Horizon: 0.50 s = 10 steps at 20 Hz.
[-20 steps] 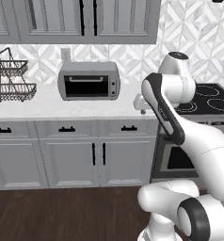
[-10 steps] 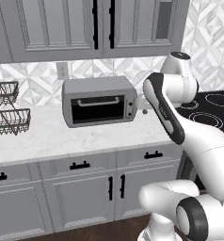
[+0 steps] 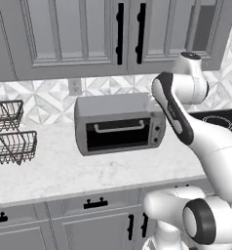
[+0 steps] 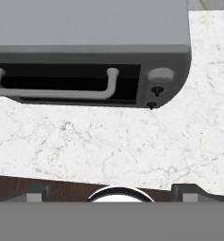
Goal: Navigate to the toaster oven.
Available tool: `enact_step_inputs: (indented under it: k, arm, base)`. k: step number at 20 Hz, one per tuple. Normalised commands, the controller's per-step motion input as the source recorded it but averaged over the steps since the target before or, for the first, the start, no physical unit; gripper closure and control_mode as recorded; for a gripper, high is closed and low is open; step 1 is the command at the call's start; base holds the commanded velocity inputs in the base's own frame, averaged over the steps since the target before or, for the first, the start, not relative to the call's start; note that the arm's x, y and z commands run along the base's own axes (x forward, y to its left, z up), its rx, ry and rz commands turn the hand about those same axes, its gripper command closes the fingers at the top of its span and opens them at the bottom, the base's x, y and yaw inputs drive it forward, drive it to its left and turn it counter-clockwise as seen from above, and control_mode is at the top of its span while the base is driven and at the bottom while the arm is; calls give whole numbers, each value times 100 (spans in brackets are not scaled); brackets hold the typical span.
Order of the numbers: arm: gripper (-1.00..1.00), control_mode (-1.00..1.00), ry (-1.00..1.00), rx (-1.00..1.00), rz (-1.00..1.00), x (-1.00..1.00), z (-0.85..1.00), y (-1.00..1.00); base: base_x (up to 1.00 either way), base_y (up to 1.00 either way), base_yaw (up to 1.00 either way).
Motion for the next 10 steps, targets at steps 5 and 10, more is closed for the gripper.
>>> enact_step_inputs:
  k: [5, 10]
  arm:
    - [-100, 100, 0, 0, 0, 0, 0, 0]
    - [-100, 100, 0, 0, 0, 0, 0, 0]
  base:
    - [0, 72, 0]
    - [22, 21, 0]
